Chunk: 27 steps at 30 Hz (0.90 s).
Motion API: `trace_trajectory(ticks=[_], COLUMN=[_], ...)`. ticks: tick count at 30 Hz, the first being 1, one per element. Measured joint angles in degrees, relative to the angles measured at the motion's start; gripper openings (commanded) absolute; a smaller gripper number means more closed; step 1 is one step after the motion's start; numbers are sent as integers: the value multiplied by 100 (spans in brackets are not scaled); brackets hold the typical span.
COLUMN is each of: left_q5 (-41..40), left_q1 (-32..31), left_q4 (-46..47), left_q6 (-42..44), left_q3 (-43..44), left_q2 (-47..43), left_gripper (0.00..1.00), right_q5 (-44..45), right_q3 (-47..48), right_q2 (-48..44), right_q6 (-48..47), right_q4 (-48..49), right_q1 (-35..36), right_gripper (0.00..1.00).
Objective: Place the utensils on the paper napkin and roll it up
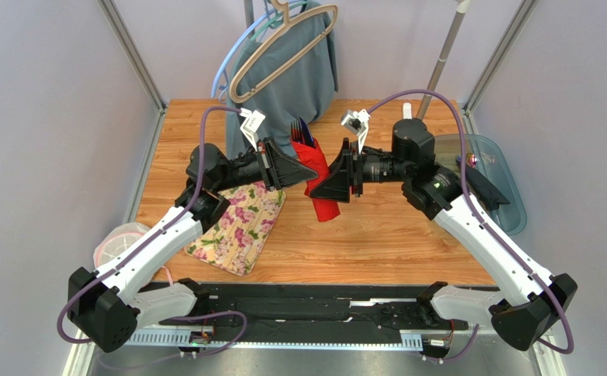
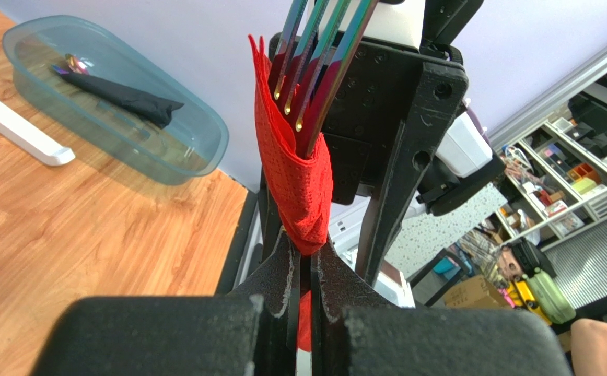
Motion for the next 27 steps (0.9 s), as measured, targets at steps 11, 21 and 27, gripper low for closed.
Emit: trace_trajectory(ticks=[11,21,27], left_q5=[-37,-85,-87], left_q1=[20,20,20], left_q4=[-26,-17,-15], left_q6=[-2,-33,-68], left_q3=[0,11,26], left_q2=[35,105,140], left_gripper=[0,0,0], right_q5=[-4,-103,-94], right_q3=[0,-286,-389], right_q2=[-20,-105,-105], right_q6=[129,916,1222], right_q4=[-273,334,579], right_q1=[-219,-247,-258], right_gripper=[45,40,36])
